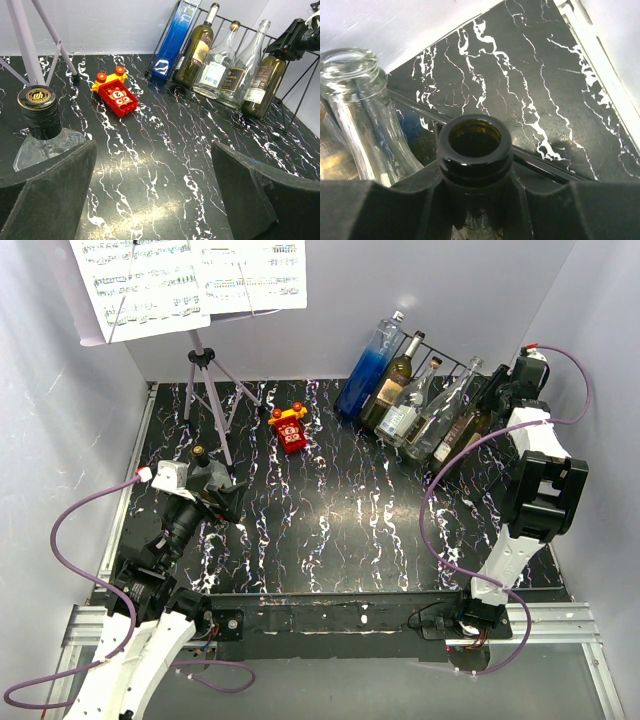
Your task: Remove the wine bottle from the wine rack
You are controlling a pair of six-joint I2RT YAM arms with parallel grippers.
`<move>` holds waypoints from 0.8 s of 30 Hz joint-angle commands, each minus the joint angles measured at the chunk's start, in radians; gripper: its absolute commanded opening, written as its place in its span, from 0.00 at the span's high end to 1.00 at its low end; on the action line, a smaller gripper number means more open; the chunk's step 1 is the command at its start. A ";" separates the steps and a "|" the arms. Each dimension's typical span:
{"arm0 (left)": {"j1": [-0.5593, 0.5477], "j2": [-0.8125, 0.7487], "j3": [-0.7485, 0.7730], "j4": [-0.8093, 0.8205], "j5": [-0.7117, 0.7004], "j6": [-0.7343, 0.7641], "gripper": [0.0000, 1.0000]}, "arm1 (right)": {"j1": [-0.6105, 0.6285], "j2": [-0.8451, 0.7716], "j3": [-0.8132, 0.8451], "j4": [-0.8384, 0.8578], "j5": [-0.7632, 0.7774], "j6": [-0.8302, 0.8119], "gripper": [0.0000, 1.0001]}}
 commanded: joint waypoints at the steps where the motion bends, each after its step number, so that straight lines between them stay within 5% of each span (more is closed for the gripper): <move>1: 0.000 0.004 0.009 0.011 0.010 0.011 0.02 | -0.007 -0.012 -0.016 0.152 -0.045 -0.027 0.67; 6: 0.000 0.004 0.009 0.011 0.008 0.011 0.02 | -0.014 -0.052 -0.076 0.229 -0.047 -0.040 0.99; 24: 0.000 0.004 0.008 0.009 0.013 0.011 0.02 | -0.016 -0.195 -0.194 0.419 -0.068 -0.053 0.99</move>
